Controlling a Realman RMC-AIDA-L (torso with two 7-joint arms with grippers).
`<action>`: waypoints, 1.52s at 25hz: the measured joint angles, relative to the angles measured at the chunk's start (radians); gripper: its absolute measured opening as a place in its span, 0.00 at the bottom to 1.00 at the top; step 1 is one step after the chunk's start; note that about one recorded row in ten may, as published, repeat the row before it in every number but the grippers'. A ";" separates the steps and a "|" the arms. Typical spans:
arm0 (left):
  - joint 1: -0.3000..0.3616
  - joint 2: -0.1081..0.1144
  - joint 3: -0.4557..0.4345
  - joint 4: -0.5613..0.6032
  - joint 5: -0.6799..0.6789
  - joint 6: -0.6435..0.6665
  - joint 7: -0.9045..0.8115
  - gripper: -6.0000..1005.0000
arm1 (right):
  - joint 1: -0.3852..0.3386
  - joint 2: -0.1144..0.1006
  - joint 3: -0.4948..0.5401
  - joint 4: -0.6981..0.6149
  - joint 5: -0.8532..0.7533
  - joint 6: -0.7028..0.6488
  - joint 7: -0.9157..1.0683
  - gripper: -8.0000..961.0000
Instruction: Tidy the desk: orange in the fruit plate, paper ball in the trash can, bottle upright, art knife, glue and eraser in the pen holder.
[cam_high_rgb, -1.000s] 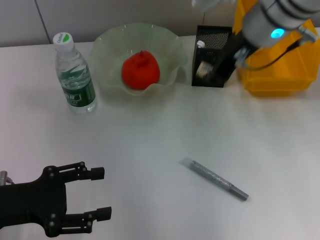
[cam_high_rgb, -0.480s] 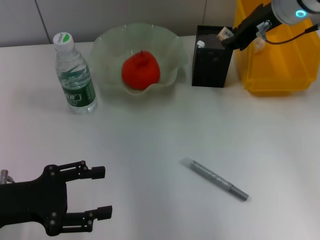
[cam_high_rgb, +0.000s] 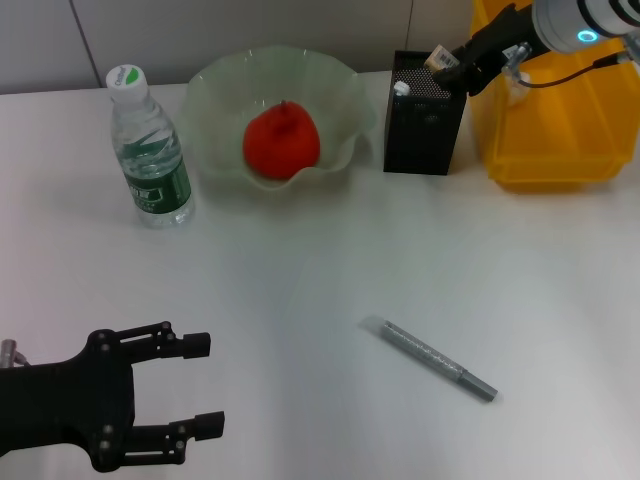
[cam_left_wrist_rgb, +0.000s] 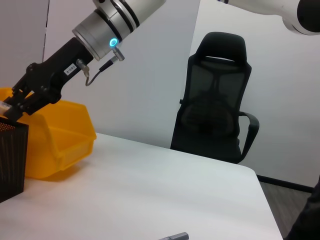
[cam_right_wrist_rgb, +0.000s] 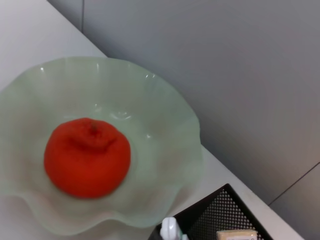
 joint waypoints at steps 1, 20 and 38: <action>0.000 0.000 0.000 0.000 0.000 0.000 0.000 0.78 | 0.002 -0.001 0.001 0.007 0.001 0.010 0.000 0.32; 0.000 0.000 -0.004 0.000 0.000 0.002 -0.004 0.78 | -0.014 0.003 0.003 -0.010 0.035 -0.002 -0.024 0.59; -0.008 0.002 -0.001 0.002 -0.001 0.009 0.007 0.78 | 0.014 0.038 -0.087 -0.326 -0.119 -0.620 0.241 0.59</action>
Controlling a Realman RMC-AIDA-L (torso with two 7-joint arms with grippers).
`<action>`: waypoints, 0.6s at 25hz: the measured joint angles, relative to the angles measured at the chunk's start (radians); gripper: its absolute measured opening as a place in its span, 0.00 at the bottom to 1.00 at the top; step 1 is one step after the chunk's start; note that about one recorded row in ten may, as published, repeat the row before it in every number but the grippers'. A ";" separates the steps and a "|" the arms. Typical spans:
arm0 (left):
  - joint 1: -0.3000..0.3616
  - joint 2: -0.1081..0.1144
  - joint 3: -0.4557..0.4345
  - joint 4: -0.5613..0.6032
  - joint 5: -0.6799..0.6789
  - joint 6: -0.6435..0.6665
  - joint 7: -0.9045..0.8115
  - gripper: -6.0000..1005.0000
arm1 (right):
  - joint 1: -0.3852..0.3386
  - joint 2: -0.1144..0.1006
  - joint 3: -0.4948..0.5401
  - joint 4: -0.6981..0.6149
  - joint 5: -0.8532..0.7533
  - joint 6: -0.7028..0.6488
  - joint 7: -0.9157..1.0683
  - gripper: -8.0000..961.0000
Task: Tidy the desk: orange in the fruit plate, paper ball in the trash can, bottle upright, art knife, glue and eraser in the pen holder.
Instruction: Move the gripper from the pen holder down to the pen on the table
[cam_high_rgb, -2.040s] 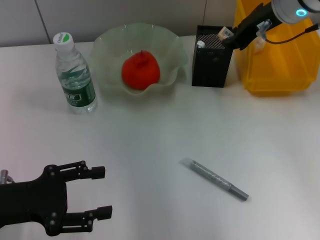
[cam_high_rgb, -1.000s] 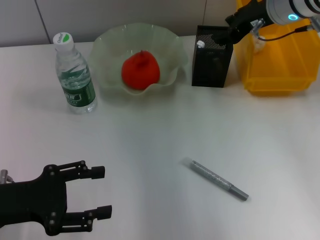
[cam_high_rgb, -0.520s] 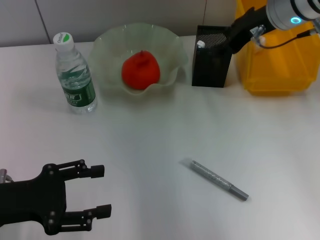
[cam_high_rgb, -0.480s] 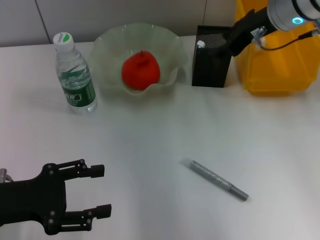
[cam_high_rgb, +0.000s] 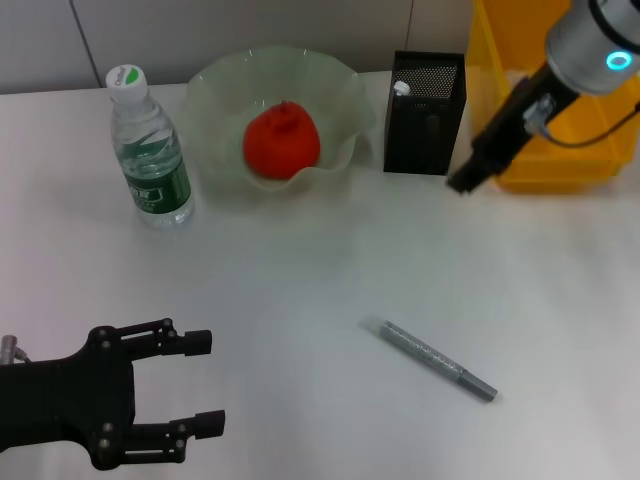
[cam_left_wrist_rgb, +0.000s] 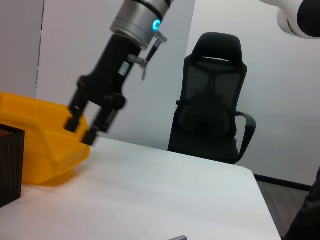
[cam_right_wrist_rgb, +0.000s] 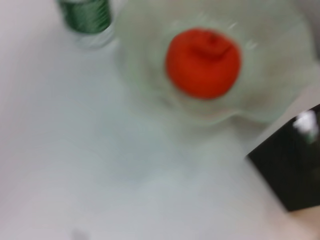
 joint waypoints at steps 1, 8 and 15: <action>0.000 0.000 0.000 0.000 0.000 0.000 -0.001 0.78 | 0.007 0.001 -0.004 0.009 0.000 -0.020 0.000 0.59; 0.001 0.001 0.000 0.002 0.001 0.002 -0.005 0.78 | 0.044 0.002 -0.026 0.128 0.035 -0.118 -0.013 0.59; 0.002 0.002 0.001 0.000 0.001 0.004 -0.002 0.78 | 0.062 0.002 -0.028 0.199 0.097 -0.160 -0.024 0.59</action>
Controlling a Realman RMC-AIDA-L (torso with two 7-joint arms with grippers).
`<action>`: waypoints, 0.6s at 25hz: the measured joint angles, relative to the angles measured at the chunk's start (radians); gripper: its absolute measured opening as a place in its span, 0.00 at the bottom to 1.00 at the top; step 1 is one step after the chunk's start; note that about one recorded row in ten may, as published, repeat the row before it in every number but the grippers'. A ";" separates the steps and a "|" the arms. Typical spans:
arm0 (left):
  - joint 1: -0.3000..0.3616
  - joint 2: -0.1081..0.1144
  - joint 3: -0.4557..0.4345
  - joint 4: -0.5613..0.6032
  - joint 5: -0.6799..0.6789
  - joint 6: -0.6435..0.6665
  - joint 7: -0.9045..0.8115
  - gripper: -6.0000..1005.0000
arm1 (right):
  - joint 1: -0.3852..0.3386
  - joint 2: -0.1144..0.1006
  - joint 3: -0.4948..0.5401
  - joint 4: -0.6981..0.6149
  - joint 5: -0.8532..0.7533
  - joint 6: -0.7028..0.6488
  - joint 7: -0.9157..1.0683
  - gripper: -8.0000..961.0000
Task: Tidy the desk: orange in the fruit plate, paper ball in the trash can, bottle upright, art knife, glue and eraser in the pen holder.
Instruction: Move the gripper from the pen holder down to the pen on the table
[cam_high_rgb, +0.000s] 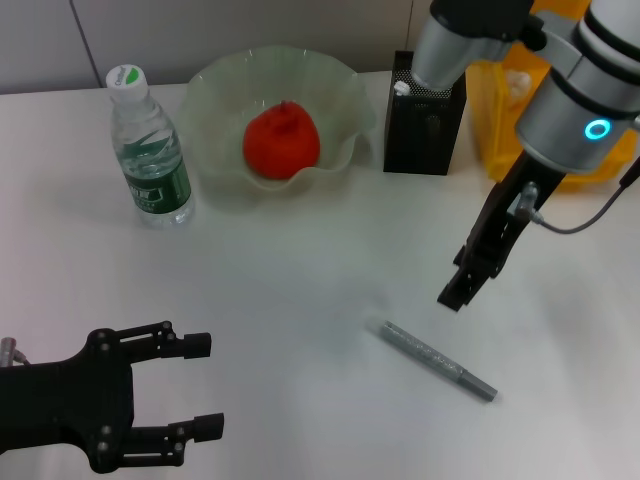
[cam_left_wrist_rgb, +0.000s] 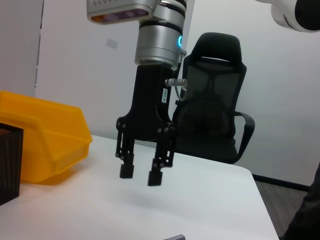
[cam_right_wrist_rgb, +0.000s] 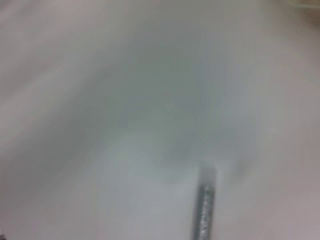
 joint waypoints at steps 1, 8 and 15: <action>0.000 0.000 0.000 0.000 0.000 0.000 0.000 0.78 | 0.005 0.000 0.000 0.015 0.005 -0.002 0.000 0.59; 0.001 0.000 0.001 0.000 0.000 0.002 0.004 0.78 | 0.031 0.007 -0.054 0.097 0.038 0.015 0.003 0.59; 0.008 0.002 0.021 0.004 0.002 0.001 0.006 0.78 | 0.055 0.010 -0.152 0.154 0.064 0.076 0.076 0.59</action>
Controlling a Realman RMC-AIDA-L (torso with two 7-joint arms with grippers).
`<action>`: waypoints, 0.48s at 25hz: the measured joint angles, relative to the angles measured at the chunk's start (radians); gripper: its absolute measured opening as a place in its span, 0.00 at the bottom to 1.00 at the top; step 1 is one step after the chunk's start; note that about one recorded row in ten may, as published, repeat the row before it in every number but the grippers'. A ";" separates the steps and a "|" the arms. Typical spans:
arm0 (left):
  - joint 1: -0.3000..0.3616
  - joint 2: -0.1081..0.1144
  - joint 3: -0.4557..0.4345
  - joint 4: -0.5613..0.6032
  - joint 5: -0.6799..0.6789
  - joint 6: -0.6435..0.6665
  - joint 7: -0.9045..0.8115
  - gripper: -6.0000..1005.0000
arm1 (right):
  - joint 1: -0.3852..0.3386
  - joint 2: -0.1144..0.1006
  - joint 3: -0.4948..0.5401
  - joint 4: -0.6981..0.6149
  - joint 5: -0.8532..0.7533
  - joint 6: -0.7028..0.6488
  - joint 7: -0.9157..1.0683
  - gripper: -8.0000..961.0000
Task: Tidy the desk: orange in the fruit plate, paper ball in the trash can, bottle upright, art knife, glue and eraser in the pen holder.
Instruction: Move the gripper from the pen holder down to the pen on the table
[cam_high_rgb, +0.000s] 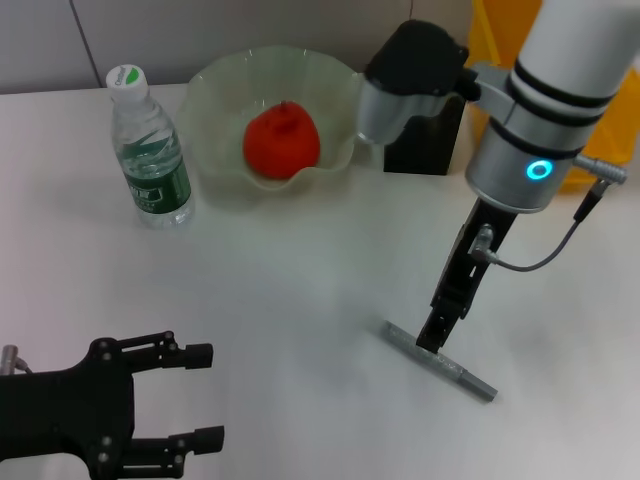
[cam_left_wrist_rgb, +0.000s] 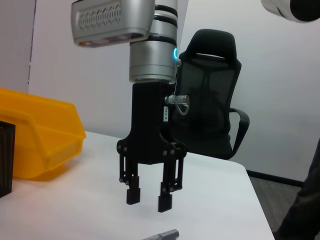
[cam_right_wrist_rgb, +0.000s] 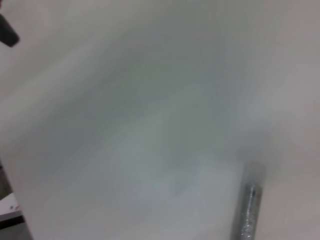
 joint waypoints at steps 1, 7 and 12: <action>0.000 0.001 0.000 0.003 0.005 -0.002 0.001 0.78 | 0.000 0.000 -0.018 0.001 0.000 0.008 0.017 0.59; 0.000 -0.001 -0.007 0.007 0.038 -0.021 0.025 0.78 | 0.007 0.003 -0.094 0.029 0.020 0.081 0.105 0.59; 0.000 -0.002 -0.007 0.002 0.048 -0.044 0.050 0.78 | 0.039 0.004 -0.125 0.129 0.064 0.157 0.140 0.59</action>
